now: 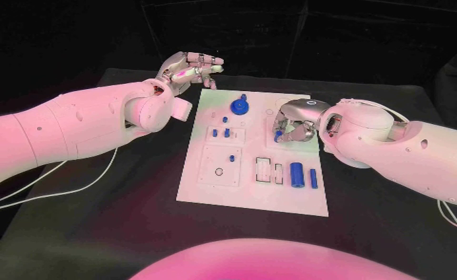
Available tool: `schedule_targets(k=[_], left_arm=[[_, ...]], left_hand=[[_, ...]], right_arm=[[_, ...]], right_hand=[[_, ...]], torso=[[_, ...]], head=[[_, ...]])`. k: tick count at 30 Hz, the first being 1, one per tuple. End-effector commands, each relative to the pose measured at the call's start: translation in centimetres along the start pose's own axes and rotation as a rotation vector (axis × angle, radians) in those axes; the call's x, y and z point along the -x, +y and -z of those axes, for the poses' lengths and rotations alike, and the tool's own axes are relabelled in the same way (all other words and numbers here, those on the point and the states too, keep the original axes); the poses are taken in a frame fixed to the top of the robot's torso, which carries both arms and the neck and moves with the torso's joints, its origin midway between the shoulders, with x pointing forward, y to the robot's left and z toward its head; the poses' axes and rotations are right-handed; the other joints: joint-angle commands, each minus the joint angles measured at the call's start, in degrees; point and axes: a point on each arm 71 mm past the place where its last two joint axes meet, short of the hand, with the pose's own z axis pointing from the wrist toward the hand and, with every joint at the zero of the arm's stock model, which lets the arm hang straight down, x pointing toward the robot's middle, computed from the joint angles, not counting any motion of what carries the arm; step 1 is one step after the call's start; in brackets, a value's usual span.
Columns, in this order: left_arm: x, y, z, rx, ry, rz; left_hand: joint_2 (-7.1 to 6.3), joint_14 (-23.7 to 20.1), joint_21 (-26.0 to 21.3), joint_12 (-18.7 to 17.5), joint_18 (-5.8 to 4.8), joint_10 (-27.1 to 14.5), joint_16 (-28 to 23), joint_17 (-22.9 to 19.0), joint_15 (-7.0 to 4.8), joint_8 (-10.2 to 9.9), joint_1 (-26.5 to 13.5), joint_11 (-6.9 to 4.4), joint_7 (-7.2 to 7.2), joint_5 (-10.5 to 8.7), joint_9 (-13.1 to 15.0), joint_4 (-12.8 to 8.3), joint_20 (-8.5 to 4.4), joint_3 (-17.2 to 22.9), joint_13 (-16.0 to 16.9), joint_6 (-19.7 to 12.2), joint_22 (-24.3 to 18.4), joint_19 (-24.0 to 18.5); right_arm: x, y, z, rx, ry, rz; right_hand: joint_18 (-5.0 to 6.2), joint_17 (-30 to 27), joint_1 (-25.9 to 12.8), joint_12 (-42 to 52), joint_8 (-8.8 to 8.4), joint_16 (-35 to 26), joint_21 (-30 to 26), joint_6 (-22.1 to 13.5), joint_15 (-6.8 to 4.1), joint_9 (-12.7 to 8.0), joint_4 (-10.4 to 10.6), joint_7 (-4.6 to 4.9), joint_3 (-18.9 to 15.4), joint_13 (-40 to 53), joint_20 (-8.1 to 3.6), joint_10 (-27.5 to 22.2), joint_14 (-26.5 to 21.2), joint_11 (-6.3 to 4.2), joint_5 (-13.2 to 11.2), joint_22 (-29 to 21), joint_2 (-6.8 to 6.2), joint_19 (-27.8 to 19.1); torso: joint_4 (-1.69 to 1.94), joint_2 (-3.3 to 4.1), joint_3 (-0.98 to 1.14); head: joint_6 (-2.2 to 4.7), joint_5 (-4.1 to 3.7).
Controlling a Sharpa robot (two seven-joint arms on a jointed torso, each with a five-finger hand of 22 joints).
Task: Assemble the parts on the task board
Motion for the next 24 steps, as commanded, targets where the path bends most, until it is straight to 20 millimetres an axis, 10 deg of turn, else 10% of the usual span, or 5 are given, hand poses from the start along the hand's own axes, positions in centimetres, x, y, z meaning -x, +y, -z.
schedule_targets(k=[1,24], left_arm=[[-0.1,-0.1,-0.1,-0.005,0.012,0.009],[0.0,-0.1,0.0,-0.006,0.018,0.012]], left_hand=[[-0.25,-0.38,-0.26,0.15,0.32,-0.31,0.33,-0.06,0.16,0.28,0.31,-0.04,0.24,0.33,0.08,-0.24,-0.03,-0.17,-0.08,0.19,-0.04,0.15],[-0.24,-0.40,-0.25,0.22,0.32,-0.41,0.40,-0.11,0.17,0.33,0.29,-0.04,0.23,0.37,0.07,-0.28,-0.01,-0.23,-0.10,0.12,-0.03,0.13]], right_arm=[[-0.1,0.1,-0.1,0.009,0.020,0.013],[1.5,1.2,1.6,0.085,-0.210,-0.068]], right_hand=[[0.44,0.17,0.47,-0.63,0.10,0.33,0.31,0.74,-0.25,0.09,-0.06,0.13,0.77,-0.06,-0.07,0.71,1.30,-0.01,-0.29,0.15,-0.10,0.44],[-0.04,1.15,0.83,-3.96,-0.21,1.58,2.52,4.21,-0.70,0.02,-2.47,0.71,11.89,0.09,-0.64,5.21,1.30,-0.16,-1.85,3.27,-1.30,1.66]], torso=[[-0.01,0.00,-0.01],[0.02,-0.11,-0.07]], head=[[-0.10,0.07],[-0.38,0.55]])
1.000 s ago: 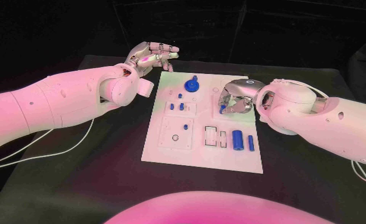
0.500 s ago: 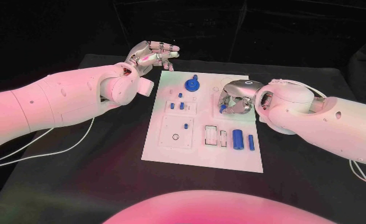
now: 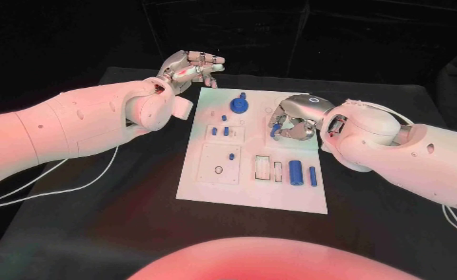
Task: Assemble the parts on the task board
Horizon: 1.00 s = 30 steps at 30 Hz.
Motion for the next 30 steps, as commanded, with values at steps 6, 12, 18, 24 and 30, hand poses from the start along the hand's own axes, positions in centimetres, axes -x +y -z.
schedule_targets(k=[6,12,18,24,30], left_arm=[[0.1,-0.2,0.0,-0.008,0.010,0.008],[0.0,-0.2,0.0,-0.009,0.011,0.008],[-0.1,-0.2,-0.1,-0.010,0.013,0.009],[-0.5,-0.1,-0.2,-0.012,0.020,0.011],[-0.7,-0.1,-0.3,-0.012,0.023,0.012]], left_hand=[[-0.32,-0.21,-0.24,0.26,0.32,-0.48,0.45,-0.07,-0.01,0.35,0.18,-0.01,0.24,0.37,0.06,-0.18,0.00,-0.24,-0.10,0.08,-0.03,0.13],[-0.32,-0.22,-0.25,0.27,0.32,-0.49,0.46,-0.07,0.00,0.36,0.17,-0.01,0.24,0.37,0.06,-0.18,0.01,-0.25,-0.10,0.08,-0.03,0.13],[-0.32,-0.24,-0.25,0.28,0.31,-0.50,0.46,-0.08,0.00,0.37,0.16,-0.01,0.24,0.37,0.06,-0.18,0.01,-0.26,-0.11,0.08,-0.03,0.12],[-0.32,-0.24,-0.25,0.28,0.31,-0.50,0.46,-0.08,0.00,0.37,0.16,-0.01,0.24,0.37,0.06,-0.18,0.01,-0.26,-0.11,0.08,-0.03,0.12],[-0.32,-0.24,-0.25,0.28,0.31,-0.50,0.46,-0.08,0.00,0.37,0.16,-0.01,0.24,0.37,0.06,-0.18,0.01,-0.26,-0.11,0.08,-0.03,0.12]], right_arm=[[1.3,1.4,1.4,0.054,-0.087,-0.076],[1.5,4.2,1.1,0.149,-0.086,-0.123],[1.3,7.5,-0.2,0.252,-0.075,-0.140],[-0.7,10.0,-1.8,0.319,-0.029,-0.127],[-2.8,11.2,-2.8,0.341,0.019,-0.115]], right_hand=[[-0.05,0.14,-0.99,-0.55,-0.37,0.38,0.44,0.47,-0.24,-0.10,-0.23,0.06,1.32,0.13,0.11,0.64,1.28,0.10,0.08,0.24,-0.82,0.34],[-0.07,0.16,-1.26,-0.85,-0.47,0.44,0.52,0.37,-0.20,-0.14,-0.35,0.13,1.95,0.12,0.13,0.64,1.27,0.17,0.07,0.36,-1.07,0.34],[-0.07,0.05,-1.47,-1.11,-0.52,0.42,0.57,0.26,-0.15,-0.16,-0.46,0.19,2.52,0.12,0.18,0.62,1.24,0.23,0.13,0.40,-1.23,0.31],[-0.07,0.03,-1.66,-1.33,-0.55,0.45,0.58,0.15,-0.10,-0.17,-0.54,0.26,3.02,0.11,0.22,0.57,1.22,0.29,0.19,0.39,-1.30,0.26],[-0.07,0.02,-1.74,-1.43,-0.56,0.46,0.59,0.11,-0.08,-0.18,-0.58,0.28,3.25,0.11,0.24,0.55,1.21,0.32,0.21,0.41,-1.30,0.25]], torso=[[0.00,-0.08,-0.10],[-0.06,0.01,-0.05],[0.07,0.01,-0.12],[0.10,0.09,-0.06],[-0.05,0.00,-0.04]], head=[[0.00,0.28],[-0.09,0.67],[-0.35,0.81],[-0.64,1.49],[-1.04,2.07]])
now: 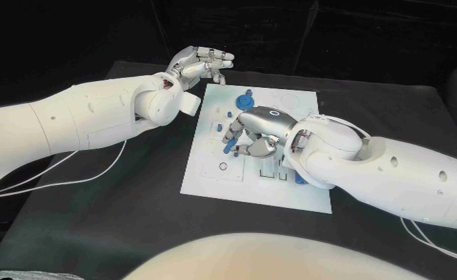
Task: Assemble the parts on the task board
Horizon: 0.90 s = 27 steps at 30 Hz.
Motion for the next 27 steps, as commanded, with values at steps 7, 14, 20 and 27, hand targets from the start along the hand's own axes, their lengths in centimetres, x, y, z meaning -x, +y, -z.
schedule_targets(k=[7,14,20,27], left_arm=[[-0.3,-0.2,-0.2,-0.011,0.013,0.009],[-0.3,-0.2,-0.2,-0.010,0.013,0.008],[-0.4,-0.1,-0.2,-0.010,0.015,0.009],[-0.4,-0.1,-0.2,-0.009,0.015,0.009]], left_hand=[[-0.32,-0.24,-0.25,0.28,0.32,-0.50,0.21,-0.09,0.00,0.37,0.16,-0.01,0.24,0.37,0.07,-0.10,0.01,-0.18,-0.07,0.08,-0.03,0.12],[-0.32,-0.24,-0.25,0.28,0.32,-0.50,0.21,-0.09,0.00,0.37,0.16,-0.01,0.24,0.37,0.07,-0.10,0.01,-0.18,-0.07,0.08,-0.03,0.12],[-0.32,-0.24,-0.25,0.28,0.32,-0.50,0.21,-0.09,0.00,0.37,0.16,-0.01,0.24,0.37,0.07,-0.10,0.01,-0.18,-0.07,0.08,-0.03,0.12],[-0.32,-0.24,-0.25,0.28,0.32,-0.50,0.21,-0.09,0.00,0.37,0.16,-0.01,0.24,0.37,0.07,-0.10,0.01,-0.18,-0.07,0.08,-0.03,0.12]], right_arm=[[-2.6,0.2,-1.1,0.031,0.080,0.049],[-3.5,0.4,-1.5,0.036,0.098,0.060],[-3.7,0.4,-1.5,0.028,0.108,0.077],[-3.7,0.3,-1.5,0.015,0.099,0.102]], right_hand=[[-0.05,-0.10,-0.68,-0.29,-0.29,0.18,0.30,-0.03,-0.06,0.01,0.05,0.20,0.58,0.00,0.25,0.14,1.19,0.32,0.35,-0.05,-0.22,0.20],[-0.05,-0.14,-0.71,-0.32,-0.29,0.17,0.30,-0.04,-0.06,0.01,0.01,0.21,0.66,0.00,0.25,0.14,1.18,0.33,0.37,-0.05,-0.24,0.19],[-0.05,-0.12,-0.74,-0.33,-0.28,0.18,0.31,-0.04,-0.06,0.01,0.00,0.20,0.72,0.01,0.26,0.16,1.18,0.33,0.39,-0.03,-0.25,0.19],[-0.05,-0.10,-0.83,-0.34,-0.24,0.20,0.32,0.01,-0.05,0.03,-0.04,0.20,0.88,0.03,0.27,0.26,1.18,0.32,0.43,-0.02,-0.27,0.17]], torso=[[-0.04,-0.03,0.04],[-0.13,-0.03,0.07],[-0.12,-0.06,0.09],[-0.15,-0.06,0.11]], head=[[-0.35,0.59],[-0.51,0.83],[-0.61,0.92],[-0.60,0.96]])
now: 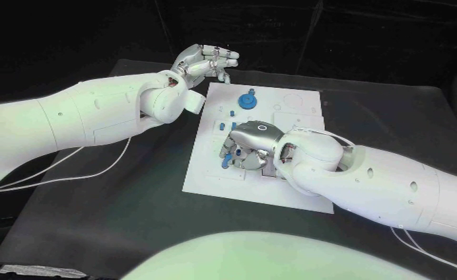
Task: Assemble the parts on the task board
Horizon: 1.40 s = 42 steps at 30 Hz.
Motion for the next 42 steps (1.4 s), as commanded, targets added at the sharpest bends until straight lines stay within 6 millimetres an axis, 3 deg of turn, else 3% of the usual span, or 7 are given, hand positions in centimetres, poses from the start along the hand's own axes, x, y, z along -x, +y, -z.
schedule_targets(k=[1,26,29,32,42], left_arm=[[-0.14,-0.15,-0.09,-0.008,0.011,0.008],[-0.13,-0.11,-0.11,-0.005,0.012,0.008],[-0.14,-0.11,-0.12,-0.005,0.012,0.008],[-0.16,-0.10,-0.14,-0.004,0.012,0.008],[-0.09,-0.06,-0.17,-0.001,0.012,0.008]], left_hand=[[-0.32,-0.24,-0.25,0.28,0.32,-0.50,0.21,-0.10,0.00,0.37,0.16,-0.01,0.24,0.37,0.06,-0.10,0.01,-0.18,-0.08,0.08,-0.03,0.12],[-0.26,-0.36,-0.28,0.38,0.32,-0.55,0.20,-0.17,0.00,0.45,0.18,-0.02,0.23,0.40,0.07,-0.13,0.02,-0.20,-0.09,0.06,-0.04,0.04],[-0.26,-0.36,-0.28,0.38,0.32,-0.55,0.20,-0.17,0.00,0.45,0.18,-0.02,0.23,0.40,0.07,-0.13,0.02,-0.20,-0.09,0.06,-0.04,0.04],[-0.26,-0.36,-0.28,0.38,0.32,-0.55,0.20,-0.17,0.00,0.45,0.18,-0.02,0.23,0.40,0.07,-0.13,0.02,-0.20,-0.09,0.06,-0.04,0.04],[-0.26,-0.36,-0.28,0.38,0.32,-0.55,0.20,-0.17,0.00,0.45,0.18,-0.02,0.23,0.40,0.07,-0.13,0.02,-0.20,-0.09,0.06,-0.04,0.04]], right_arm=[[0.05,0.01,-0.01,-0.009,0.000,0.042],[-0.56,0.47,-0.66,-0.017,0.039,0.109],[-0.55,0.58,-0.74,-0.013,0.031,0.112],[-0.49,0.76,-0.84,-0.004,0.018,0.110],[-0.36,0.95,-0.86,0.013,-0.004,0.079]], right_hand=[[-0.05,-0.06,-0.46,-0.24,-0.18,0.20,0.33,0.10,-0.05,0.08,0.10,0.26,0.46,0.08,0.27,0.28,1.17,0.30,0.24,0.00,0.11,0.17],[0.00,-0.45,-1.33,-0.50,-0.22,0.04,0.22,-0.05,0.02,0.06,-0.08,0.29,1.06,0.09,0.34,0.35,1.05,0.34,0.10,-0.22,-0.52,-0.04],[0.03,-0.65,-2.56,-0.79,-0.40,-0.05,0.01,-0.89,0.25,-0.06,0.17,0.51,1.00,0.03,0.50,-0.26,0.98,0.57,0.14,-0.55,-1.37,-0.30],[0.16,-0.29,-4.92,-0.97,-0.45,0.21,-0.54,-2.49,0.64,-0.16,1.02,0.96,-0.06,-0.05,0.83,-2.07,1.02,1.11,0.41,-1.38,-3.17,-0.84],[0.33,-0.49,-7.69,-0.54,-0.44,0.27,-1.04,-7.34,1.07,-0.15,2.35,1.20,-2.66,0.12,1.27,-4.43,0.84,1.62,2.20,-2.01,-5.19,-1.31]], torso=[[-0.02,0.00,0.02],[0.02,0.02,-0.03],[0.00,-0.02,-0.04],[0.00,-0.02,-0.04],[0.03,-0.03,-0.05]], head=[[0.05,-0.01],[-0.42,-0.05],[-0.38,-0.02],[-0.38,-0.02],[-0.15,-0.12]])
